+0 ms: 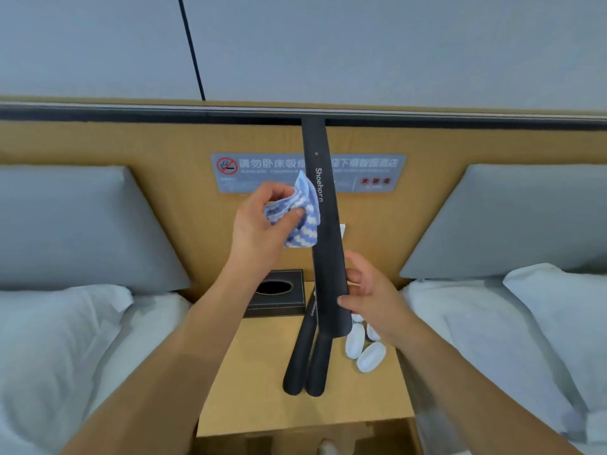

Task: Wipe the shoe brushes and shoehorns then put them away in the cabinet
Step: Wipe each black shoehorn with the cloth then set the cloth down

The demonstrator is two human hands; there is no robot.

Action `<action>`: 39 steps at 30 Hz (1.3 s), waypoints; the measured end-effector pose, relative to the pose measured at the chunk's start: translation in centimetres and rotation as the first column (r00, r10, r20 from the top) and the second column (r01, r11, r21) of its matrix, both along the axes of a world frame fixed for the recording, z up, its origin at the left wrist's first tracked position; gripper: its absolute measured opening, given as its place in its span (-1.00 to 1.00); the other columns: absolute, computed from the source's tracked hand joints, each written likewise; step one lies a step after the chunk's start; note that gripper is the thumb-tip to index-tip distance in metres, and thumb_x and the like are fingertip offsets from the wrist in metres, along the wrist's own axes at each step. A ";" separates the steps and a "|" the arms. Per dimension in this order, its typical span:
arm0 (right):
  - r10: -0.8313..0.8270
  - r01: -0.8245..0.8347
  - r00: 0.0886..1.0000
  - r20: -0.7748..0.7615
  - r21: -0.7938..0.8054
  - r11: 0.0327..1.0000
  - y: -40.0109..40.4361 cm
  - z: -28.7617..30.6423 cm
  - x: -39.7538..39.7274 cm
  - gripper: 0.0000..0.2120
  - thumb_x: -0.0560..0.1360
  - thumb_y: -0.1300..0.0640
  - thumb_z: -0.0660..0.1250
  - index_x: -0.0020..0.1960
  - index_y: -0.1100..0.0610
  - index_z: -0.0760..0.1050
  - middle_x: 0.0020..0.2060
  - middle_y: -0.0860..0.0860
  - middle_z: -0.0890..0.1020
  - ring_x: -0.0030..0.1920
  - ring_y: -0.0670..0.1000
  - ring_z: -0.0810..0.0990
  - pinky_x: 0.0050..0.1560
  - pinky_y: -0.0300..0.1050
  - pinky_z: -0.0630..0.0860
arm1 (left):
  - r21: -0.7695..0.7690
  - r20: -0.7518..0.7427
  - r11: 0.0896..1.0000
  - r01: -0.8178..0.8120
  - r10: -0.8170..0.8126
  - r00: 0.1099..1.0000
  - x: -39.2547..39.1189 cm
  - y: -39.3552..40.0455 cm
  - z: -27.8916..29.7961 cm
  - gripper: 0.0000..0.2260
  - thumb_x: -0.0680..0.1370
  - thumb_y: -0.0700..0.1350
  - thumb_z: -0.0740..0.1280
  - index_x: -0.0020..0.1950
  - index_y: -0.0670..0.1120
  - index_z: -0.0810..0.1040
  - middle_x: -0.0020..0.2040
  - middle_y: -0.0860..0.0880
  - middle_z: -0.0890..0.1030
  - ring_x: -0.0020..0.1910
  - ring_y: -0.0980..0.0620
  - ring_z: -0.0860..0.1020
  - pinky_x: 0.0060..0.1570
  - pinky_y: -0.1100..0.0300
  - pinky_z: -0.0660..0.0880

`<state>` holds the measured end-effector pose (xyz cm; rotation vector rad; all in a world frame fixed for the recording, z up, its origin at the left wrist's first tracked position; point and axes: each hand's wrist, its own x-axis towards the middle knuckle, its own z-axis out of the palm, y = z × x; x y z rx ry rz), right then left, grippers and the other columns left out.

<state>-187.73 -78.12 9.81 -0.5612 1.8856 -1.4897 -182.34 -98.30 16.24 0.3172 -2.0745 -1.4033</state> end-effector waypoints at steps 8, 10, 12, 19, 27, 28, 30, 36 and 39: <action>-0.015 -0.009 0.996 -0.089 -0.265 0.964 -3.9 8.4 -2.3 -0.27 0.31 0.47 0.22 0.37 -0.08 0.38 0.22 0.05 0.60 0.14 0.21 0.66 0.18 0.37 0.54 | -0.311 -0.186 0.937 -0.162 0.107 0.977 -0.8 0.0 7.6 -0.78 0.48 -0.08 0.48 0.10 0.08 0.58 0.04 0.11 0.55 -0.02 0.24 0.52 -0.08 0.50 0.40; -0.058 0.023 0.994 -0.097 -0.326 0.945 -5.1 10.0 -2.5 -0.36 0.36 0.48 0.21 0.28 -0.08 0.44 0.14 0.10 0.62 0.10 0.24 0.66 0.16 0.40 0.53 | -0.380 -0.231 0.901 -0.211 0.129 0.964 -0.9 0.2 8.9 -0.76 0.47 -0.12 0.48 0.12 0.00 0.62 0.07 0.07 0.53 -0.02 0.22 0.48 -0.06 0.52 0.36; -0.079 0.049 0.995 -0.058 -0.401 0.915 -6.2 11.4 -2.5 -0.43 0.42 0.50 0.20 0.23 -0.05 0.49 0.09 0.12 0.65 0.00 0.26 0.68 0.11 0.38 0.57 | -0.425 -0.260 0.872 -0.243 0.139 0.956 -0.8 0.4 9.8 -0.74 0.48 -0.14 0.48 0.15 -0.04 0.62 0.08 0.04 0.50 -0.02 0.23 0.45 -0.06 0.53 0.35; -0.072 0.008 0.991 -0.115 -0.481 0.876 -7.7 13.6 -2.5 -0.51 0.51 0.45 0.25 0.08 -0.13 0.63 0.03 0.04 0.72 0.09 0.16 0.68 0.16 0.17 0.61 | -0.603 -0.258 0.744 -0.289 0.161 0.953 0.5 1.0 10.4 -0.70 0.46 -0.18 0.51 0.18 -0.10 0.64 0.08 -0.02 0.54 0.02 0.05 0.54 -0.06 0.18 0.56; 0.147 -0.163 0.987 -0.071 -0.467 0.869 -6.1 12.5 -2.1 -0.48 0.57 0.47 0.20 0.30 -0.05 0.57 0.16 0.06 0.68 0.12 0.17 0.68 0.02 0.07 0.66 | -0.663 -0.336 0.632 -0.401 0.228 0.914 1.2 -0.1 10.7 -0.84 0.41 -0.29 0.49 -0.07 -0.10 0.67 -0.07 0.02 0.57 -0.13 0.05 0.52 -0.23 0.21 0.50; 0.177 -0.186 0.982 -0.065 -0.457 0.870 -5.8 12.4 -2.1 -0.48 0.57 0.46 0.20 0.32 -0.05 0.55 0.16 0.07 0.67 0.11 0.19 0.69 0.00 0.06 0.66 | -0.645 -0.327 0.645 -0.410 0.252 0.911 1.1 -0.6 11.5 -0.87 0.45 -0.29 0.45 -0.07 -0.09 0.65 -0.06 0.06 0.56 -0.12 0.11 0.53 -0.21 0.30 0.47; 0.219 -0.219 0.974 -0.050 -0.439 0.872 -5.2 12.1 -1.8 -0.47 0.57 0.45 0.21 0.32 -0.08 0.56 0.14 0.08 0.67 0.11 0.19 0.68 -0.02 0.03 0.66 | -0.547 -0.314 0.732 -0.407 0.271 0.910 0.8 -2.0 13.4 -0.92 0.51 -0.31 0.36 -0.10 -0.14 0.59 -0.10 0.18 0.52 -0.18 0.20 0.59 -0.30 0.40 0.46; 0.286 -0.267 0.958 -0.023 -0.434 0.860 -4.7 11.2 -0.4 -0.53 0.58 0.38 0.26 0.31 -0.09 0.56 0.07 0.16 0.66 0.11 0.21 0.66 0.01 0.04 0.63 | -0.617 -0.230 0.651 -0.443 0.389 0.892 -0.9 -6.8 19.5 -0.88 0.57 -0.13 0.32 -0.07 -0.11 0.64 -0.09 -0.09 0.56 -0.28 -0.08 0.62 -0.24 0.04 0.59; 0.278 -0.245 0.961 0.005 -0.456 0.855 -5.0 11.5 -0.2 -0.52 0.57 0.40 0.26 0.29 -0.10 0.58 0.09 0.15 0.66 0.11 0.20 0.67 -0.02 0.03 0.64 | -0.634 -0.242 0.626 -0.453 0.396 0.886 -1.3 -6.6 20.7 -0.88 0.58 -0.15 0.30 -0.08 -0.12 0.61 -0.11 -0.11 0.54 -0.26 -0.12 0.60 -0.27 -0.01 0.58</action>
